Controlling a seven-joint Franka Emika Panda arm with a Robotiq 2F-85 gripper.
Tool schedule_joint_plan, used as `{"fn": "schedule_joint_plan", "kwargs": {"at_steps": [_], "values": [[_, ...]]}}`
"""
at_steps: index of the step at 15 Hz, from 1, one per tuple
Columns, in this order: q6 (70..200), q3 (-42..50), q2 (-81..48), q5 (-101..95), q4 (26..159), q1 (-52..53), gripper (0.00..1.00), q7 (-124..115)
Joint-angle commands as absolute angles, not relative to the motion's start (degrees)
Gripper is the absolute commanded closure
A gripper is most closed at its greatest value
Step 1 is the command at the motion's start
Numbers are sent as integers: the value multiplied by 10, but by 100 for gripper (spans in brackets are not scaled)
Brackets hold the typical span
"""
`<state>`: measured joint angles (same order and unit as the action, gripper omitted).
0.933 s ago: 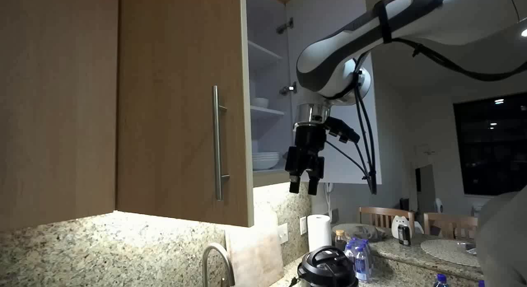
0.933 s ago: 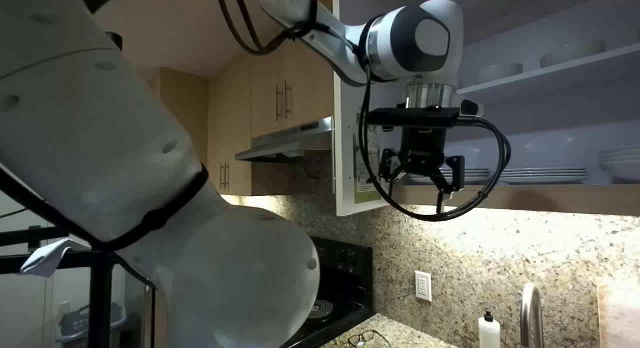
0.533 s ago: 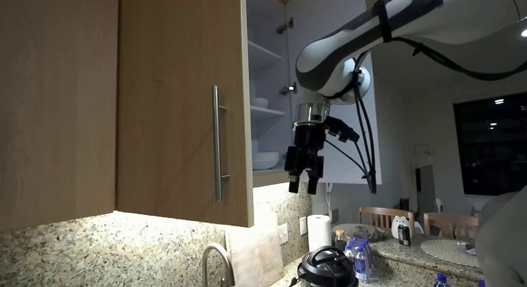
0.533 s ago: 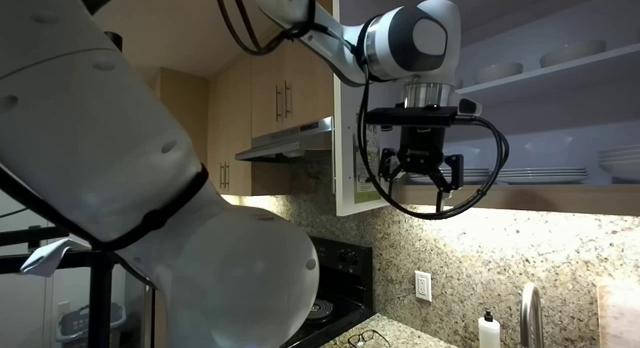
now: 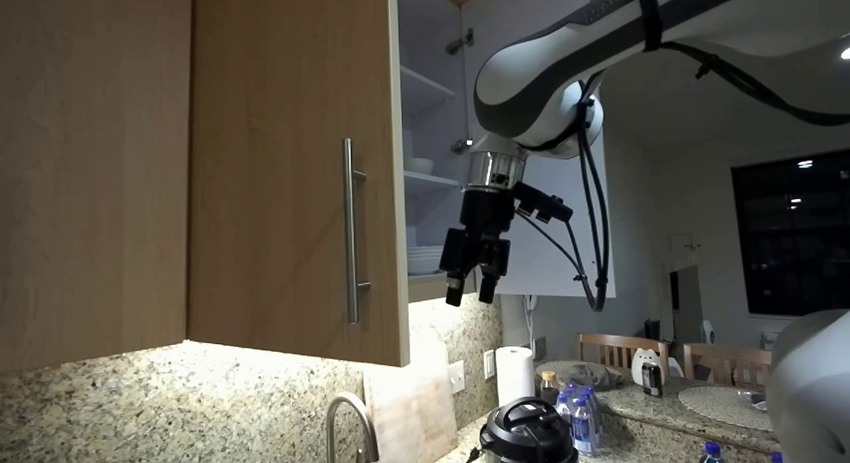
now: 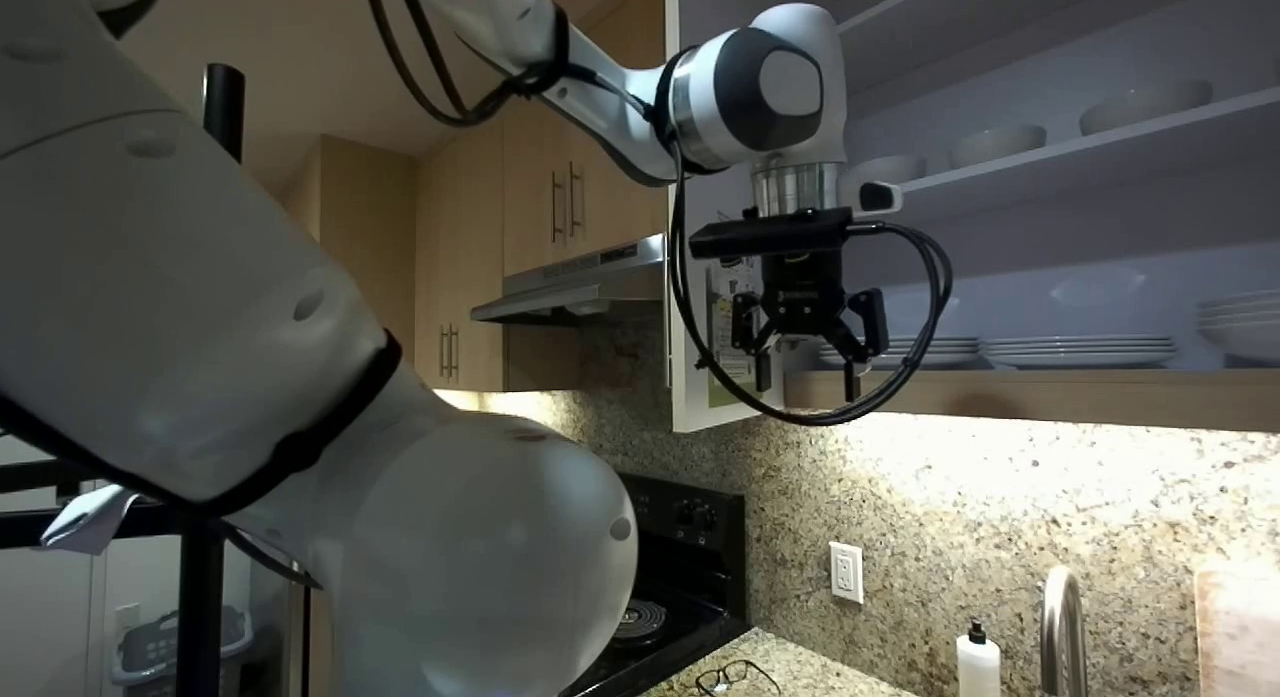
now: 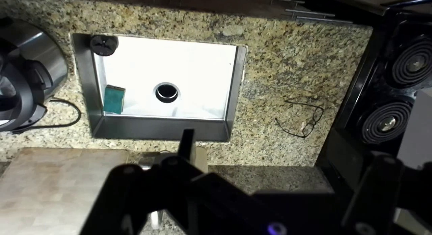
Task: Close the top left cabinet door
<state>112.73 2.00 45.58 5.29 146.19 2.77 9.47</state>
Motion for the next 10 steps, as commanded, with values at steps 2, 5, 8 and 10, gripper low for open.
{"fn": "schedule_joint_plan", "kwargs": {"at_steps": [2,5,8,10], "values": [[1202,-20,530,34,1528,19,0,42],[1244,-36,567,22,1557,18,0,17],[1277,-51,610,8,1582,11,0,-5],[1282,-62,641,-4,1589,6,0,-18]]}}
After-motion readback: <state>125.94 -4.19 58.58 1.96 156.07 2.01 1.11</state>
